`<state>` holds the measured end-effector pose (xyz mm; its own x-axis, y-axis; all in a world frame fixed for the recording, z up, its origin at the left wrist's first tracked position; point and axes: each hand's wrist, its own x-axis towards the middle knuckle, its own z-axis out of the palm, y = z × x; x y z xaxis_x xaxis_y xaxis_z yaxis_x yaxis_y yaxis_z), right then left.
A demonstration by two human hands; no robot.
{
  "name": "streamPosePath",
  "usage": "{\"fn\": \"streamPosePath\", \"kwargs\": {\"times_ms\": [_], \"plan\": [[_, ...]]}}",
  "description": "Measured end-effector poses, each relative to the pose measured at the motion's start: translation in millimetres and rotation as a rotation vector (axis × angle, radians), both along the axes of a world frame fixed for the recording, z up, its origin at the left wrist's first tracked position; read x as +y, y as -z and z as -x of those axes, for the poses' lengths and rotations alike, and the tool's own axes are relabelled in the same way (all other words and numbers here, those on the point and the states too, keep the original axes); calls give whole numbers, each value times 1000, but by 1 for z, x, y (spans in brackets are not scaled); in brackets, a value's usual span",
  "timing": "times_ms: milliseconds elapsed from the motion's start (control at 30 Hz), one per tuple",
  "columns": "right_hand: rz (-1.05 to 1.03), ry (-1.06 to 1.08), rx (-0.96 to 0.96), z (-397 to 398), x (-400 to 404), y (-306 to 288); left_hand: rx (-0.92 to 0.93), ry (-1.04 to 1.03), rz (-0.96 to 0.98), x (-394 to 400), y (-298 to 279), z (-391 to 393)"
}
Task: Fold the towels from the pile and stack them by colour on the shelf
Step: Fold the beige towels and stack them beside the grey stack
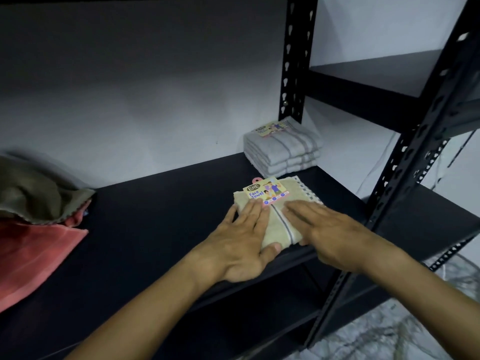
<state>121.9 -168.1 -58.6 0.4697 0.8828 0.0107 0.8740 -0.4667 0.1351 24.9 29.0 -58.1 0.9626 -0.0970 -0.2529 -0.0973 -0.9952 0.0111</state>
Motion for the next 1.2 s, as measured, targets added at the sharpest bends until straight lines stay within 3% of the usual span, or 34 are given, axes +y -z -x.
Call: {"fn": "streamPosePath", "kwargs": {"times_ms": [567,1200], "plan": [[151,324,-136,-22,-24,-20,-89,11,-16,-65,3,-57],[126,327,-196,-38,-33,-15,-129,14,-61,-72,4,-83]]}}
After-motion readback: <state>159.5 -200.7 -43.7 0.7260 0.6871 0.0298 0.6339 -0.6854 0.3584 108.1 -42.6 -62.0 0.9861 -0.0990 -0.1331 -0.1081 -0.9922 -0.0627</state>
